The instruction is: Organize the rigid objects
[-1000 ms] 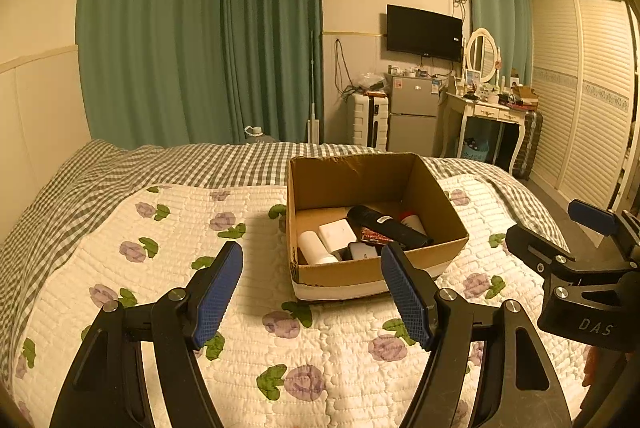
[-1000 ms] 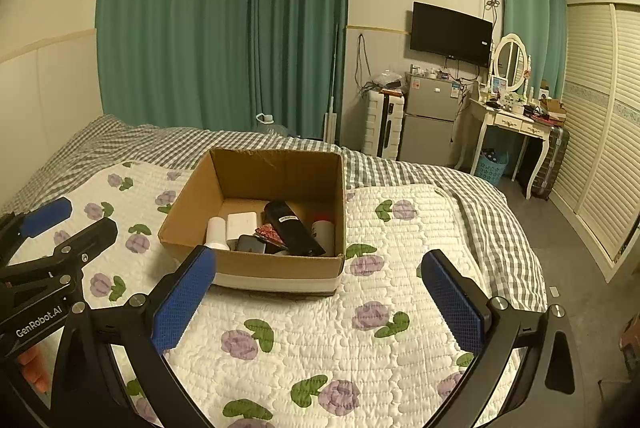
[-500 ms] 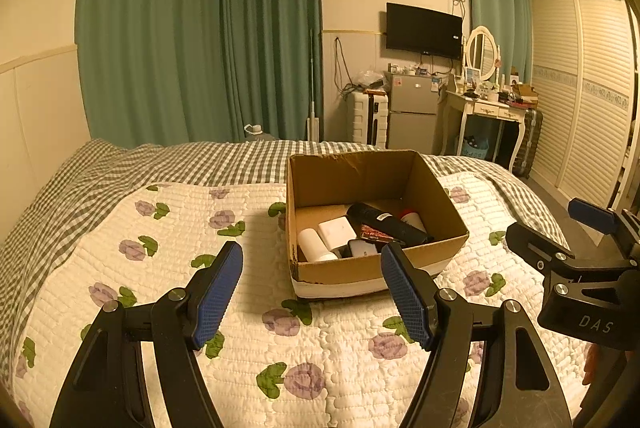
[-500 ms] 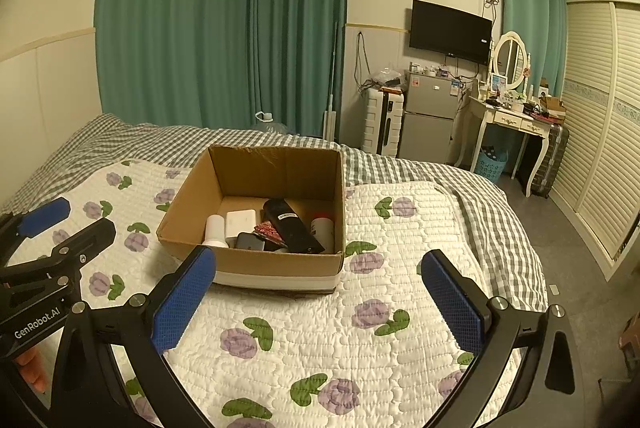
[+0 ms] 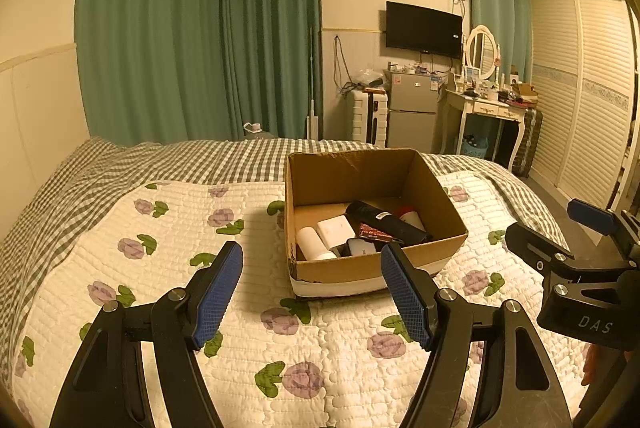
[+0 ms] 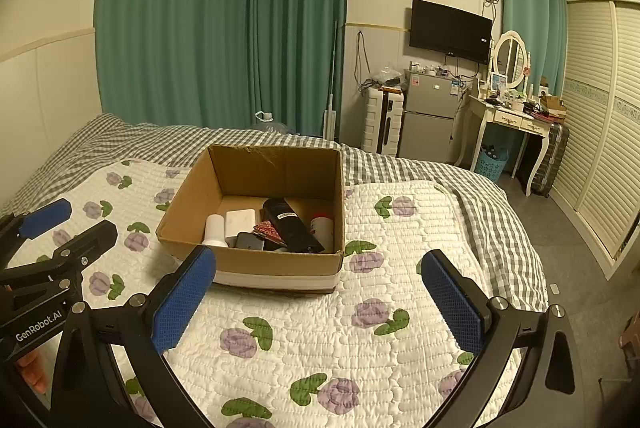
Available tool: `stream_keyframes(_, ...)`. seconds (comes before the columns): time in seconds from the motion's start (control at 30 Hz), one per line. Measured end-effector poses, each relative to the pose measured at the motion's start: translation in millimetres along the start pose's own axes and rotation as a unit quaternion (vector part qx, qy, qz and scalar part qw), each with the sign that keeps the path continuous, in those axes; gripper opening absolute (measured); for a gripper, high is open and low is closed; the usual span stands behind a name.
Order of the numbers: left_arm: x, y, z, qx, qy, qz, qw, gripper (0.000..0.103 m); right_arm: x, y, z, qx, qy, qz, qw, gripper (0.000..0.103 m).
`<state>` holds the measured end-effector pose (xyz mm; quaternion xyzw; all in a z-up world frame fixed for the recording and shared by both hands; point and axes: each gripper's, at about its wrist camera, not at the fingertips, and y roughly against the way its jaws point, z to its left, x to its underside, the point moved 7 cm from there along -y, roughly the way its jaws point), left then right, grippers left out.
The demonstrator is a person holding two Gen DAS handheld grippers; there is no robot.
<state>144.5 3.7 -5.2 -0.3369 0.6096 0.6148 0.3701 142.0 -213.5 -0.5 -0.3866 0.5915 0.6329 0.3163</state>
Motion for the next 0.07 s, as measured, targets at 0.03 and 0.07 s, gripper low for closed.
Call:
stream_keyframes(0.03, -0.3, -0.9, 0.1, 0.002, 0.0, 0.001, 1.0, 0.074, 0.3, -0.5, 0.3, 0.0, 0.0, 0.001, 1.0, 0.103)
stream_keyframes(0.07, -0.3, -0.9, -0.2, 0.003, -0.001, 0.001, 1.0, 0.074, 0.9, -0.6, 0.1, 0.001, 0.0, 0.001, 1.0, 0.103)
